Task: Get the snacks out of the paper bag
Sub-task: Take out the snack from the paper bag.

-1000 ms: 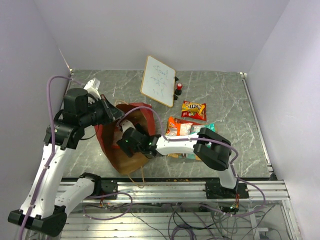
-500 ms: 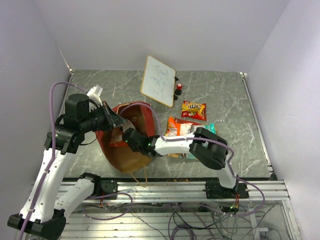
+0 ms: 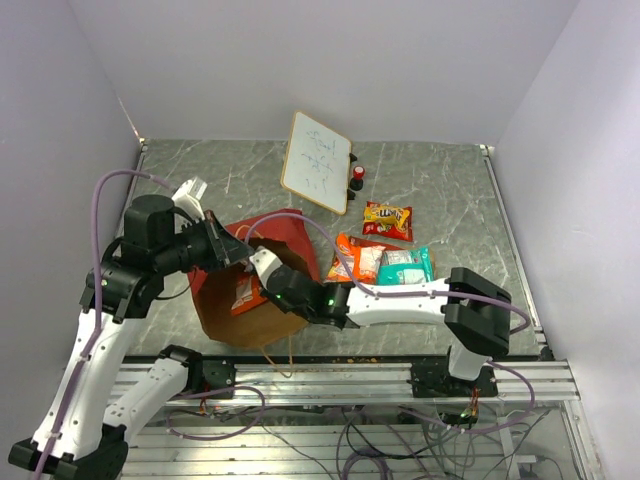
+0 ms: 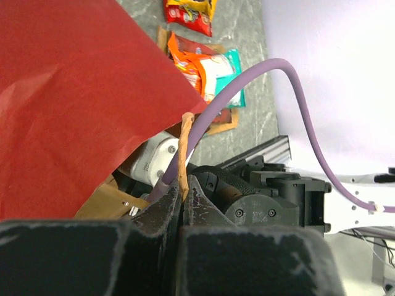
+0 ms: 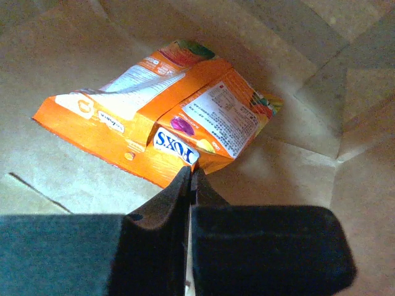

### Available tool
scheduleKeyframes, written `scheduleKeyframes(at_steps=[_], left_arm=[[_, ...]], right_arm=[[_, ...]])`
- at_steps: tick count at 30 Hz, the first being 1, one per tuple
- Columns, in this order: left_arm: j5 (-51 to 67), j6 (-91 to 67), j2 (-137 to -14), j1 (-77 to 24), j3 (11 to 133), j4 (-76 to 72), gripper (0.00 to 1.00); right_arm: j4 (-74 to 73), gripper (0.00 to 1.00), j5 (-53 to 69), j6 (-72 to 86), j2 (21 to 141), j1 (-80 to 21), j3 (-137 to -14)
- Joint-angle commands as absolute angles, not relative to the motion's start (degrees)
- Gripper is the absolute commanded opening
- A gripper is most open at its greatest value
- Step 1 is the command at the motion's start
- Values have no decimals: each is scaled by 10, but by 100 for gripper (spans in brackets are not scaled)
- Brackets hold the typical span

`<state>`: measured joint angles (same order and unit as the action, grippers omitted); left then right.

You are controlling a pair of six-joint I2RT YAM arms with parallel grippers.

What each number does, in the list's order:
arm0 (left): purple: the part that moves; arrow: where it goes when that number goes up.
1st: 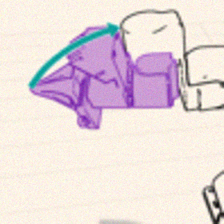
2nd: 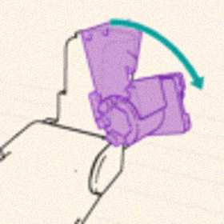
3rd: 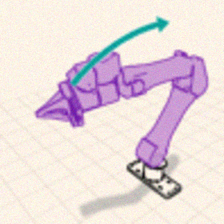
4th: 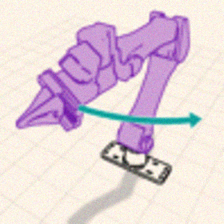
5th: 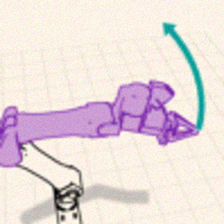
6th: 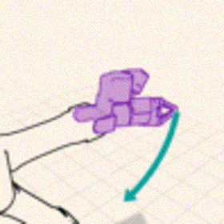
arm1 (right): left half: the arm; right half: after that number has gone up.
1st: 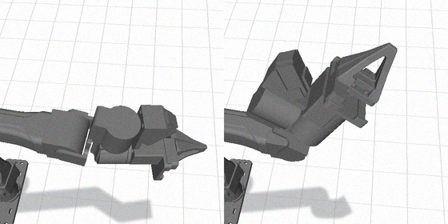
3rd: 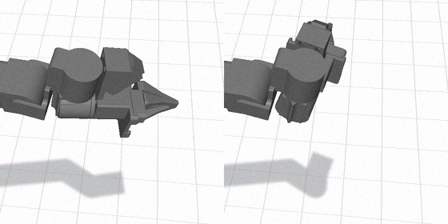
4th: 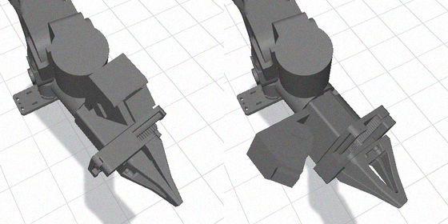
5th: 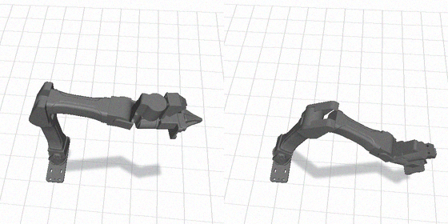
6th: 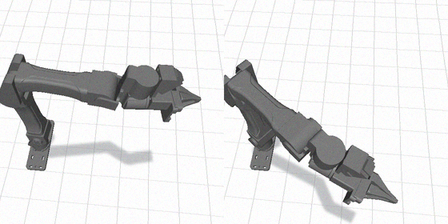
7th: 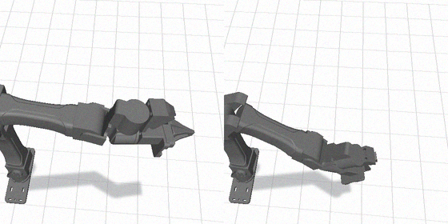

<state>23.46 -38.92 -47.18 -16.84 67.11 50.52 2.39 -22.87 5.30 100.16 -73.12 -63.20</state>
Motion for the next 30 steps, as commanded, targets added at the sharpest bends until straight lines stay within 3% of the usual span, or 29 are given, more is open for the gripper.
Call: scheduleKeyframes(at_steps=[1, 12, 30], left_arm=[[186, -376, -471, -158, 662, 482, 7], [150, -373, -454, -158, 660, 490, 7], [120, -393, -615, -158, 787, 527, 7]], right_arm=[[95, 0, -248, 26, 941, -758, -624], [66, 0, -279, -22, 860, -804, -646], [49, 0, -312, -36, 791, -813, -661]])
